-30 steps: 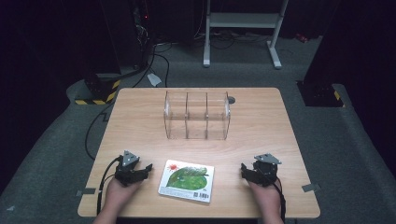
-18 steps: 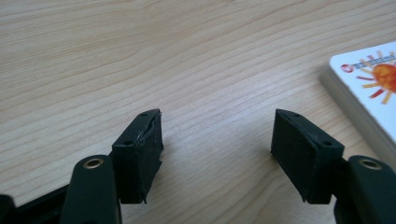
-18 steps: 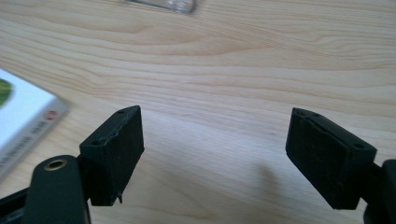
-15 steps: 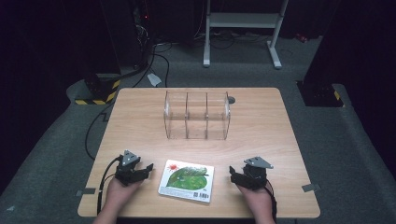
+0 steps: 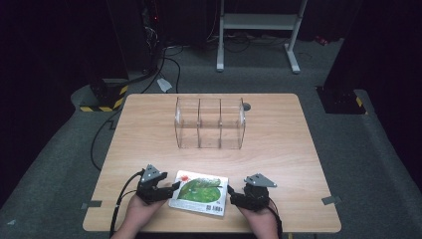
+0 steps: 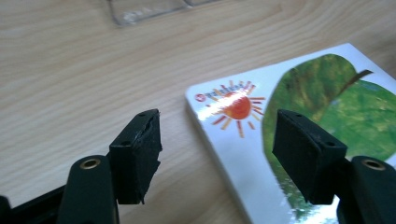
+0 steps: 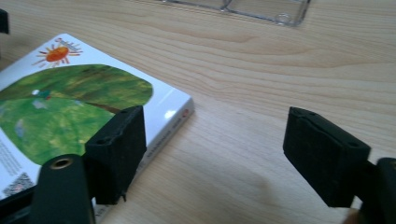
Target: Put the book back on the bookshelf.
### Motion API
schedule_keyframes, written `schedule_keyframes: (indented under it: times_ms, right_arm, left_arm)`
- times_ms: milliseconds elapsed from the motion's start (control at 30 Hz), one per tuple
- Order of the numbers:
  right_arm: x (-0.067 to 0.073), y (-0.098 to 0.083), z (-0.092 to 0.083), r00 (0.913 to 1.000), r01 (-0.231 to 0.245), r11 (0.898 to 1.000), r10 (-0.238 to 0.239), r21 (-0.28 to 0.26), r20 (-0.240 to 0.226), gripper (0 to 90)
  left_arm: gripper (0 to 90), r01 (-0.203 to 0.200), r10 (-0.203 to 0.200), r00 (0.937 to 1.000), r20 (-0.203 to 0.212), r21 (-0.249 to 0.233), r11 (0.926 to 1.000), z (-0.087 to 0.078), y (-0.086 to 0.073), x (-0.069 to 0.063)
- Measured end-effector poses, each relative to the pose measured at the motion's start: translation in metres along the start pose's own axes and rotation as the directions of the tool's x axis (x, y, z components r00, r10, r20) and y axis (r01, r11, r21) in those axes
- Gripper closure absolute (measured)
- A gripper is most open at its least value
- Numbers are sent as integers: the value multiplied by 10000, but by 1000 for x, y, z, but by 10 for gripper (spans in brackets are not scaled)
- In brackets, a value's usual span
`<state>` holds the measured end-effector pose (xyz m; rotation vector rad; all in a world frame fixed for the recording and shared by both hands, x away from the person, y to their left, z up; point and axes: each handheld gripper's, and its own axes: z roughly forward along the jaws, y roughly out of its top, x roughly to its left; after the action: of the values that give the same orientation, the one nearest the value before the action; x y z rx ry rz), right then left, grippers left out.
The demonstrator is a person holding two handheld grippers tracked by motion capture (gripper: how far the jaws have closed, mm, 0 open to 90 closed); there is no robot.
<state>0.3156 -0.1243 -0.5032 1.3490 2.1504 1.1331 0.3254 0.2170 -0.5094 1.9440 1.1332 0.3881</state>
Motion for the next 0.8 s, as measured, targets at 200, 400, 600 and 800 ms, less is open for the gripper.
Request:
schedule_keyframes:
  times_ms: [200, 400, 600, 800]
  right_arm:
    - [15, -2, 3, 9989, 206, 9998, -203, 61, -431, 189]
    - [22, -4, 11, 9975, 223, 9990, -197, 384, -674, 190]
    - [27, -4, 21, 9962, -105, 9980, 159, 629, -860, 186]
    - [33, -4, 26, 9947, -205, 9950, 303, 981, -986, 180]
  left_arm:
    - [305, -144, 133, 9993, 353, 324, 9994, 9, -1, -11]
    - [304, -213, 186, 9985, 520, 528, 9984, 15, -4, -16]
    - [294, 113, -145, 9985, 521, 612, 9981, 18, -6, -16]
    - [299, 194, -228, 9981, 575, 594, 9980, 18, -8, -16]
